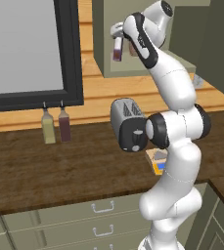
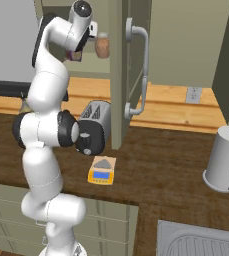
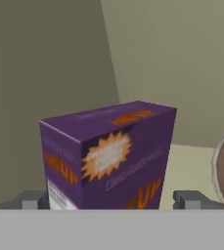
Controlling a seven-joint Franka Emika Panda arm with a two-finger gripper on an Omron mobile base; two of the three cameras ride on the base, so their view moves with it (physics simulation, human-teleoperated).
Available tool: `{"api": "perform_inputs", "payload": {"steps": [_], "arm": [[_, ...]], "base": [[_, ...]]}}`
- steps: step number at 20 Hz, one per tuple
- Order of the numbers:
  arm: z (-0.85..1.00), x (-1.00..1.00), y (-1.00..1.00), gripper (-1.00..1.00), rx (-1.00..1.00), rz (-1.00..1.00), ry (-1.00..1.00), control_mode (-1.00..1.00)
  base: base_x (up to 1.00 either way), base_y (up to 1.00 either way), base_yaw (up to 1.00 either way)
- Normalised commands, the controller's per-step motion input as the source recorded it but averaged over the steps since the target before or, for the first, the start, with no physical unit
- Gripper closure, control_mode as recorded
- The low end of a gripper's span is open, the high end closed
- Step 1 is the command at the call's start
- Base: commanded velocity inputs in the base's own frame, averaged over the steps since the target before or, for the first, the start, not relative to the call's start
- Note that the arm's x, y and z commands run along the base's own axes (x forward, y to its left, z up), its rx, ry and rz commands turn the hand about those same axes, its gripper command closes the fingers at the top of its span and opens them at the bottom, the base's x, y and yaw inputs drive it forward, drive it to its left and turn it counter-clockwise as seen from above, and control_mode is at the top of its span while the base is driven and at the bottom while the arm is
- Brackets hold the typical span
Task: Pick the cereal and place it on the digital scale for weighing, and close the cabinet.
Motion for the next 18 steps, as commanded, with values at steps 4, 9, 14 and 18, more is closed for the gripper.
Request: {"api": "perform_inputs", "payload": {"steps": [4, 9, 14, 18], "arm": [[-0.50, -0.06, -0.45, -1.00, 0.00, 0.00, -0.18, -1.00], [-0.33, 0.00, 0.07, -1.00, -0.02, 0.00, -0.15, -1.00], [-0.06, -0.03, 0.51, -1.00, -0.01, 0.00, -0.06, -1.00], [-0.06, 0.01, 0.45, -1.00, 0.00, 0.00, 0.00, -1.00]], "base": [[0.00, 0.00, 0.00], [0.00, 0.00, 0.00], [0.00, 0.00, 0.00], [0.00, 0.00, 0.00]]}}
